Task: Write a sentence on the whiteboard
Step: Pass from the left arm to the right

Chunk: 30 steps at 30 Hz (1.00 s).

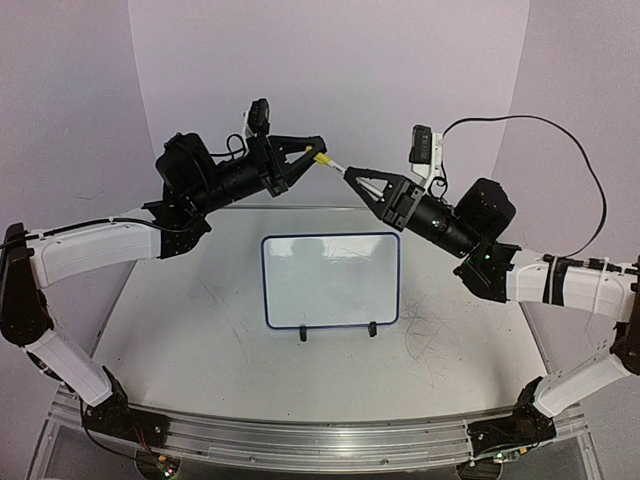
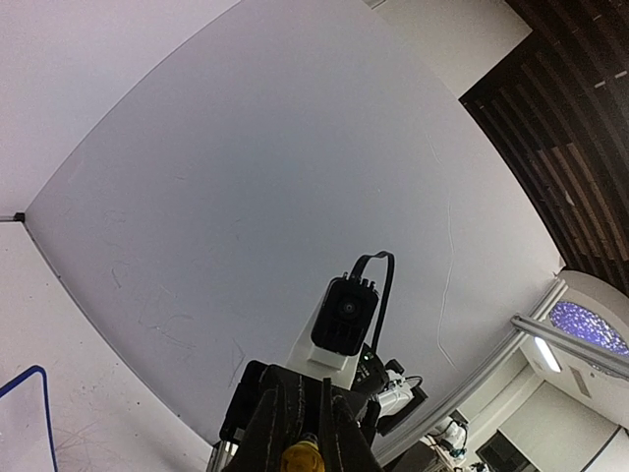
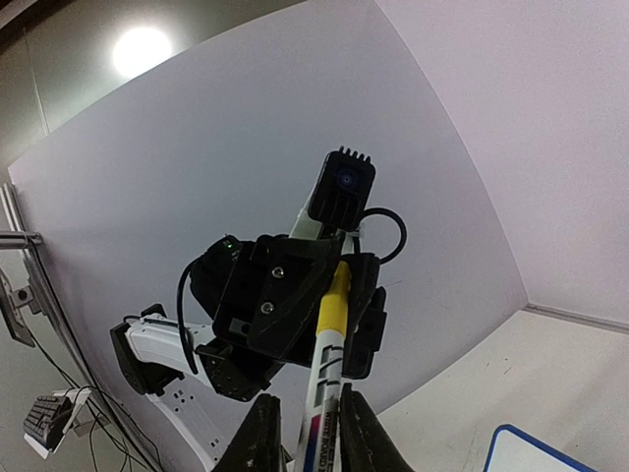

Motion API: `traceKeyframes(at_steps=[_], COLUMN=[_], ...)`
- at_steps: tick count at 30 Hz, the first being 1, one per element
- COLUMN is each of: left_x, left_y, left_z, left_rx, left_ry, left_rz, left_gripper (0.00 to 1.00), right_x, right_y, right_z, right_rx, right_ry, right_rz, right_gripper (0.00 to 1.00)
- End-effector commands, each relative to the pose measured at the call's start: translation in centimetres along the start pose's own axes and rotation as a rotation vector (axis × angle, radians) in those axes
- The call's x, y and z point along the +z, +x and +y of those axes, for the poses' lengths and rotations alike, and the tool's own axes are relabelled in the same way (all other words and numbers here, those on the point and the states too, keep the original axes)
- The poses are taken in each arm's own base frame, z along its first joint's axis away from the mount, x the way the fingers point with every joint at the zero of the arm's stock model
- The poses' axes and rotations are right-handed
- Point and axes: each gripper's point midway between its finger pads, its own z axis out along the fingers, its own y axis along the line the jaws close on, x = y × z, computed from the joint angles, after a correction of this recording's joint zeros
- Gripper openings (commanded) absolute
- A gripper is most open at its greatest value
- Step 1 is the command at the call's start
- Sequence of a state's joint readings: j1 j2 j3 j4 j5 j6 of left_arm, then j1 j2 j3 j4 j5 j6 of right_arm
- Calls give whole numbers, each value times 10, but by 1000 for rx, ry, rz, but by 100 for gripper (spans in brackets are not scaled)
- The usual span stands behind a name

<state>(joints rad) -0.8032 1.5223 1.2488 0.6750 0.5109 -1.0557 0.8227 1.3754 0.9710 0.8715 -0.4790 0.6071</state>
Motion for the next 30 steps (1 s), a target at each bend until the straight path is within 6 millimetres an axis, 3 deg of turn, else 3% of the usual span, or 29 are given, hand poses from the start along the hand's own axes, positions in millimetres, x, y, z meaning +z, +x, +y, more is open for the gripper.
traceKeyframes(at_steps=[1, 7, 11, 16, 21, 24, 25, 26, 29, 30], left_x=[0, 0, 0, 0, 0, 0, 0, -2, -11, -15], left_y=[-6, -5, -5, -5, -4, -3, -2, 0, 0, 0], left_z=[-10, -9, -10, -9, -9, -8, -8, -5, 4, 10], left_rx=[19, 18, 18, 15, 15, 22, 28, 32, 30, 24], left_ry=[45, 44, 46, 48, 50, 50, 48, 42, 12, -7], left_rz=[-11, -10, -10, -7, -3, 3, 5, 6, 6, 9], left_gripper=[0, 0, 0, 0, 0, 0, 4, 14, 53, 61], right_x=[5, 8, 10, 11, 11, 10, 8, 6, -3, -6], right_y=[-25, -23, -21, -21, -22, -24, -25, -25, -24, -23], right_z=[15, 13, 11, 10, 9, 8, 7, 6, 1, -1], right_rx=[-37, -30, -25, -25, -26, -28, -30, -33, -46, -49], right_ry=[-55, -56, -58, -55, -50, -40, -32, -23, 4, 19], right_rz=[-72, -65, -59, -59, -65, -72, -76, -77, -63, -53], right_gripper=[15, 5, 16, 15, 1, 0, 0, 0, 0, 0])
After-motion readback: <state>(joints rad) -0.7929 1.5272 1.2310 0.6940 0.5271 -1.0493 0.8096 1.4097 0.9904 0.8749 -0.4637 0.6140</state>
